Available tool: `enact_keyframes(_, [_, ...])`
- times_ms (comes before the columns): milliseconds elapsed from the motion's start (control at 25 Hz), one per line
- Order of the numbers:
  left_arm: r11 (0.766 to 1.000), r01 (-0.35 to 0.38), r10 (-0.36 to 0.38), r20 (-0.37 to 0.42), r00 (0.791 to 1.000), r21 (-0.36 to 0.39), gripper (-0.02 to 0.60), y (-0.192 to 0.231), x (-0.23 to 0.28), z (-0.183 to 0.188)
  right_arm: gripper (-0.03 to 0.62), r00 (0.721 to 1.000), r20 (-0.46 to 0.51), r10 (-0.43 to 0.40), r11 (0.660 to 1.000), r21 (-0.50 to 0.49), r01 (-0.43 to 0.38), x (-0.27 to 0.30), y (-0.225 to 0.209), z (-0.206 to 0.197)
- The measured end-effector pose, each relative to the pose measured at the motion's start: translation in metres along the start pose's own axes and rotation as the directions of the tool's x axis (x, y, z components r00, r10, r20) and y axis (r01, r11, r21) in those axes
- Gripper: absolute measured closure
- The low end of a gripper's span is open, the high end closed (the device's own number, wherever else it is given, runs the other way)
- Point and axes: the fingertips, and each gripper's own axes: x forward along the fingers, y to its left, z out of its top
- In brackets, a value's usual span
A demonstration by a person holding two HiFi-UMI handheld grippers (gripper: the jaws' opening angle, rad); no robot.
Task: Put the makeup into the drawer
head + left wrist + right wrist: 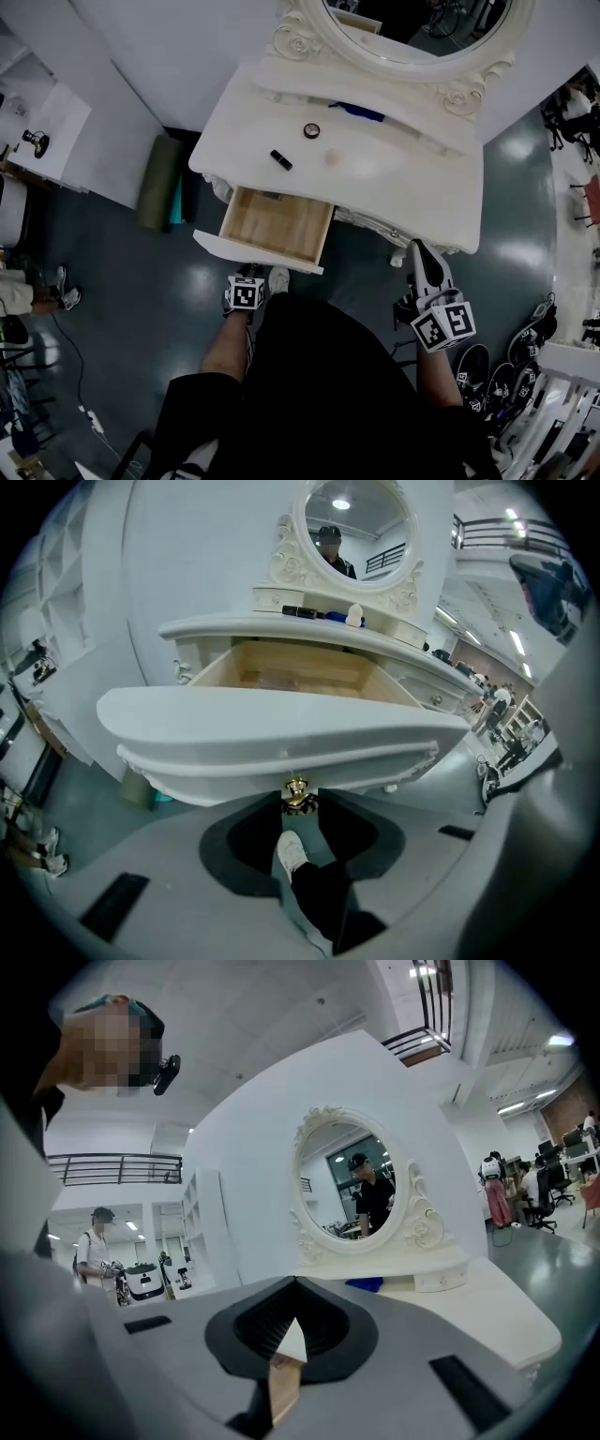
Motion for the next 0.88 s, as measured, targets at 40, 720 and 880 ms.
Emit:
enact_keyframes(40, [1.0, -0.002, 0.002, 0.003, 1.0, -0.005, 0.445, 0.0, -0.001, -0.002, 0.572, 1.0, -0.001, 0.006, 1.0, -0.001, -0.006, 0.0, 0.001, 0.0])
enact_keyframes(720, [0.997, 0.007, -0.012, 0.072, 0.997, 0.073, 0.434, 0.0, -0.047, 0.009, 0.574, 0.997, 0.002, 0.077, 0.997, 0.029, -0.077, 0.007, 0.014, -0.009])
enact_keyframes(880, [0.994, -0.007, -0.014, 0.196, 0.981, 0.108, 0.438, 0.001, -0.078, 0.044, 0.573, 0.995, 0.012, 0.1, 0.994, 0.036, -0.1, 0.012, 0.022, -0.009])
